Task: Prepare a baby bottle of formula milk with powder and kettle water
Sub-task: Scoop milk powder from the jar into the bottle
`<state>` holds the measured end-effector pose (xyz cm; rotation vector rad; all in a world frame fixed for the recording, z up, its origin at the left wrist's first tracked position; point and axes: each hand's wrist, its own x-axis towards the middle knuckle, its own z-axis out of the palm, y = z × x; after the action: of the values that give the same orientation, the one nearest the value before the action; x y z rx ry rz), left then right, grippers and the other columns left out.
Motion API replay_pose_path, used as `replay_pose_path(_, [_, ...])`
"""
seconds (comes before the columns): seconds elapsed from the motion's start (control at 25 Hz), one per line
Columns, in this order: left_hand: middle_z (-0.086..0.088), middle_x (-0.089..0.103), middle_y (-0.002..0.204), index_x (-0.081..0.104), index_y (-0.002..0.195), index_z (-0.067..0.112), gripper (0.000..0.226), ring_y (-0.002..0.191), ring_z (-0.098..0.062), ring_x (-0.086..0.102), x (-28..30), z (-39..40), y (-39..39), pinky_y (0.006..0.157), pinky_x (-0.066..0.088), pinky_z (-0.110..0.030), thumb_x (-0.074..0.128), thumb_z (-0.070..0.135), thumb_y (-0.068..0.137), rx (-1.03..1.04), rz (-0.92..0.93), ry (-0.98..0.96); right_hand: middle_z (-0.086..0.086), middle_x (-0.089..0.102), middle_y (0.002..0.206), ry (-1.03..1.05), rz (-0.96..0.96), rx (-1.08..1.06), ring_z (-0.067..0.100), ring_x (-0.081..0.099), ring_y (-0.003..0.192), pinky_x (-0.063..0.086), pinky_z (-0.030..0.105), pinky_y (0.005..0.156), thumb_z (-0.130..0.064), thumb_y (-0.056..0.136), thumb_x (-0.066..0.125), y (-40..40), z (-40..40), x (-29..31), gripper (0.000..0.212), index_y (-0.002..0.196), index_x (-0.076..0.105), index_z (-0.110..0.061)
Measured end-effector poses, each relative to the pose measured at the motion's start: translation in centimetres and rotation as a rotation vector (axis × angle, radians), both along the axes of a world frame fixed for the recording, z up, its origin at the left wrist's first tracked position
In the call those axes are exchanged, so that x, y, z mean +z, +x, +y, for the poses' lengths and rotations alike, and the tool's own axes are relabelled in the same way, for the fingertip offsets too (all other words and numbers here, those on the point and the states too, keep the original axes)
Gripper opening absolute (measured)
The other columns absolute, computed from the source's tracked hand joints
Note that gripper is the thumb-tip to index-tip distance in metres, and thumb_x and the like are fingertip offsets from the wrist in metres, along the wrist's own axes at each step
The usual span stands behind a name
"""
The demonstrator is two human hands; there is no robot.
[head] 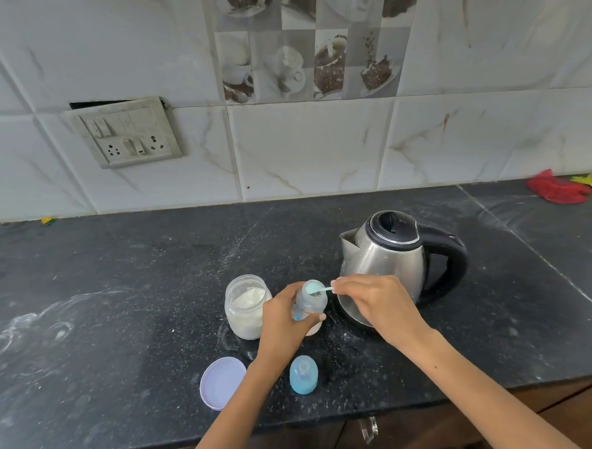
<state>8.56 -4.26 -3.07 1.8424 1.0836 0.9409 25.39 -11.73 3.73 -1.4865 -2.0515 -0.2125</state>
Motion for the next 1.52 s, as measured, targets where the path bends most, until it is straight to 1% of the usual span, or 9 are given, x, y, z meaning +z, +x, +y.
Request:
replay_pose_path(0.16, [0.013, 0.069, 0.104, 0.063, 0.111, 0.026, 0.051, 0.098, -0.005, 0.063, 0.0, 0.1, 0.0, 0.087, 0.05, -0.022, 0.086, 0.015, 0.066, -0.003, 0.001, 0.016, 0.008, 0.079, 0.085, -0.043, 0.015, -0.012, 0.024, 0.076, 0.071, 0.063, 0.036, 0.062, 0.012, 0.069, 0.08, 0.1, 0.2, 0.7, 0.024, 0.085, 0.08, -0.005])
replay_pose_path(0.32, [0.01, 0.069, 0.105, 0.063, 0.11, 0.026, 0.053, 0.1, -0.009, 0.064, 0.2, 0.3, 0.0, 0.089, 0.051, -0.026, 0.087, 0.013, 0.065, -0.01, -0.005, 0.02, 0.004, 0.079, 0.089, -0.2, 0.256, -0.13, 0.018, 0.074, 0.08, 0.059, 0.036, 0.079, 0.0, 0.081, 0.075, 0.6, 0.9, 0.8, 0.015, 0.092, 0.08, -0.009])
replay_pose_path(0.48, [0.008, 0.07, 0.107, 0.063, 0.111, 0.026, 0.053, 0.102, -0.01, 0.065, 0.6, 0.6, -0.1, 0.092, 0.052, -0.032, 0.086, 0.012, 0.065, -0.028, -0.014, -0.004, 0.004, 0.079, 0.092, -0.189, 0.255, -0.101, 0.017, 0.075, 0.085, 0.058, 0.032, 0.083, 0.0, 0.08, 0.076, 1.0, 0.8, 1.2, 0.015, 0.092, 0.08, -0.008])
replay_pose_path(0.8, [0.003, 0.071, 0.11, 0.063, 0.119, 0.014, 0.056, 0.104, -0.01, 0.066, 0.2, 0.4, -0.6, 0.095, 0.052, -0.035, 0.086, 0.01, 0.067, -0.051, -0.051, -0.122, 0.006, 0.079, 0.09, -0.188, 0.294, -0.077, 0.015, 0.073, 0.083, 0.05, 0.012, 0.08, 0.003, 0.078, 0.077, 1.9, 0.6, 2.1, 0.014, 0.089, 0.08, -0.005])
replay_pose_path(1.08, [0.004, 0.071, 0.11, 0.064, 0.117, 0.015, 0.055, 0.104, -0.009, 0.066, 0.3, 0.4, -0.3, 0.096, 0.052, -0.033, 0.086, 0.011, 0.067, -0.049, -0.064, -0.128, 0.005, 0.078, 0.094, -0.077, 0.408, -0.049, 0.013, 0.073, 0.089, 0.055, 0.022, 0.084, 0.006, 0.078, 0.075, 1.6, 0.8, 2.3, 0.016, 0.089, 0.079, -0.004])
replay_pose_path(1.2, [0.002, 0.071, 0.111, 0.063, 0.118, 0.013, 0.057, 0.105, -0.011, 0.066, 0.4, 0.4, -0.1, 0.096, 0.052, -0.034, 0.086, 0.011, 0.067, -0.048, -0.067, -0.133, 0.005, 0.079, 0.093, -0.145, 0.362, -0.027, 0.014, 0.074, 0.088, 0.056, 0.024, 0.084, 0.004, 0.079, 0.076, 1.3, 0.8, 1.8, 0.015, 0.09, 0.08, -0.005])
replay_pose_path(1.28, [0.004, 0.07, 0.11, 0.063, 0.115, 0.019, 0.055, 0.104, -0.009, 0.065, 0.4, 0.4, -0.1, 0.096, 0.052, -0.032, 0.086, 0.01, 0.066, -0.041, -0.066, -0.118, 0.006, 0.079, 0.092, -0.154, 0.321, -0.039, 0.016, 0.074, 0.087, 0.057, 0.026, 0.083, 0.004, 0.078, 0.076, 1.7, 0.7, 1.6, 0.015, 0.09, 0.08, -0.004])
replay_pose_path(1.4, [0.008, 0.071, 0.108, 0.061, 0.11, 0.03, 0.055, 0.103, -0.007, 0.066, 0.6, 0.5, -0.3, 0.094, 0.053, -0.03, 0.086, 0.01, 0.066, -0.038, -0.05, -0.1, 0.008, 0.078, 0.092, -0.06, 0.304, -0.024, 0.02, 0.076, 0.086, 0.06, 0.032, 0.08, 0.01, 0.076, 0.076, 2.1, 0.7, 1.6, 0.017, 0.087, 0.079, -0.002])
replay_pose_path(1.52, [0.008, 0.071, 0.109, 0.063, 0.113, 0.025, 0.054, 0.103, -0.007, 0.065, 0.5, 0.5, -0.2, 0.095, 0.053, -0.032, 0.086, 0.01, 0.066, -0.049, -0.04, -0.088, 0.01, 0.079, 0.089, -0.024, 0.078, 0.046, 0.022, 0.077, 0.078, 0.063, 0.036, 0.069, 0.015, 0.07, 0.078, 1.5, 0.6, 1.2, 0.021, 0.084, 0.08, -0.001])
